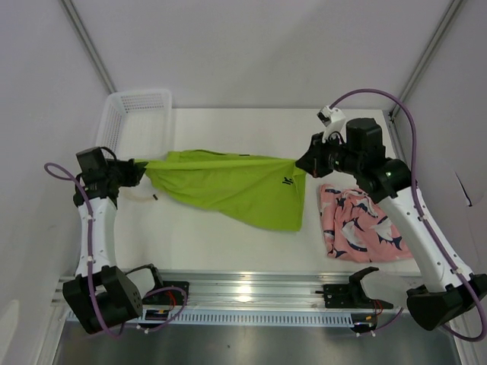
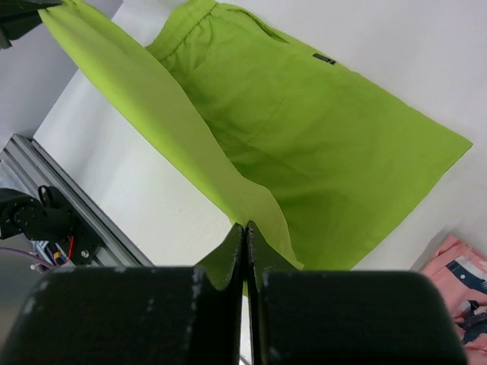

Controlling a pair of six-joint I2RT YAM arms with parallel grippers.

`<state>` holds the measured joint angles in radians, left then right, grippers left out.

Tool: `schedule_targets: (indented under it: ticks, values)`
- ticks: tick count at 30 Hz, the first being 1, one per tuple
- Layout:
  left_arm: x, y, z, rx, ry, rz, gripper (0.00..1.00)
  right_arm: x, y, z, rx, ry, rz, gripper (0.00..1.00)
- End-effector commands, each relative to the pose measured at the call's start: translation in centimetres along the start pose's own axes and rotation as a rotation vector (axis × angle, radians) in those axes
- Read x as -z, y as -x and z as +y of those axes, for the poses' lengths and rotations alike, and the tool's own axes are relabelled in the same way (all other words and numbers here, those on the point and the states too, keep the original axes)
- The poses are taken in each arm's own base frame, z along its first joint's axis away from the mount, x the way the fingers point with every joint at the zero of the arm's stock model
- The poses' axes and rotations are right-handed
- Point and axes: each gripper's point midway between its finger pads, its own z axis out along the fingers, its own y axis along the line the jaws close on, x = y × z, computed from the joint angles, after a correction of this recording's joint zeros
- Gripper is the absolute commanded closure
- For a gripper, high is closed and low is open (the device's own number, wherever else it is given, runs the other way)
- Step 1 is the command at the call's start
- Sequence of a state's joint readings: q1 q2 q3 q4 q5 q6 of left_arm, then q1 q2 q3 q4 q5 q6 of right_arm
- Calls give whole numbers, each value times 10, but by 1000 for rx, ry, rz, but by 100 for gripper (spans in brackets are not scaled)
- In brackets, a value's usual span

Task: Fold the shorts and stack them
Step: Fold the shorts

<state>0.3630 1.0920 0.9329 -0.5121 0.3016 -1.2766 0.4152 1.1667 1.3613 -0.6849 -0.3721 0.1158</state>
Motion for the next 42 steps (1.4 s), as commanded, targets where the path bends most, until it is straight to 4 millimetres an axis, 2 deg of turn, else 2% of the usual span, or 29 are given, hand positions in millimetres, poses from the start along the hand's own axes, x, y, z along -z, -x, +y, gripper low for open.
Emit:
schedule_targets:
  ticks: [1, 6, 11, 20, 21, 22, 25, 27, 28, 30, 31, 32, 34, 35, 38, 42]
  values:
    - [6, 8, -19, 9, -90, -36, 100, 10, 14, -1, 3, -8, -59, 100]
    - [0, 9, -27, 14, -102, -38, 100, -3, 12, -15, -18, -4, -46, 100]
    - [-12, 7, -39, -2, -99, -29, 100, -20, 10, -42, -67, -24, -35, 100]
    - [-59, 0, -42, 3, -38, 5, 100, -49, 12, -84, -141, -37, -36, 100]
    - [-61, -1, -48, 3, -46, 6, 100, -56, 10, -94, -163, -49, -24, 100]
    - [-68, 0, -45, 8, -33, 9, 100, -60, 10, -99, -170, -52, -23, 100]
    - [-76, 0, -59, -1, -50, 5, 100, -73, 11, -114, -199, -57, -6, 100]
    - [-89, -1, -55, -3, -22, 2, 100, -86, 10, -123, -208, -57, 10, 100]
    - [-91, 0, -63, -7, -34, -1, 100, -91, 9, -127, -213, -62, 15, 100]
    - [-107, -3, -59, -7, -7, 19, 100, -99, 11, -135, -217, -71, 17, 100]
    - [-110, -4, -66, -13, -17, 21, 100, -108, 6, -144, -235, -74, 33, 100]
    - [-122, -5, -59, -7, 9, 37, 100, -113, 4, -148, -240, -76, 38, 100]
    - [-131, -9, -60, -1, 10, 54, 100, -120, 4, -154, -250, -79, 42, 100]
    - [-141, -14, -58, -2, 13, 68, 100, -127, -2, -160, -266, -86, 59, 100]
    - [-151, -15, -58, -1, 16, 74, 100, -135, -7, -169, -279, -96, 67, 100]
    - [-160, -16, -62, -17, 17, 62, 100, -136, -12, -172, -289, -111, 75, 100]
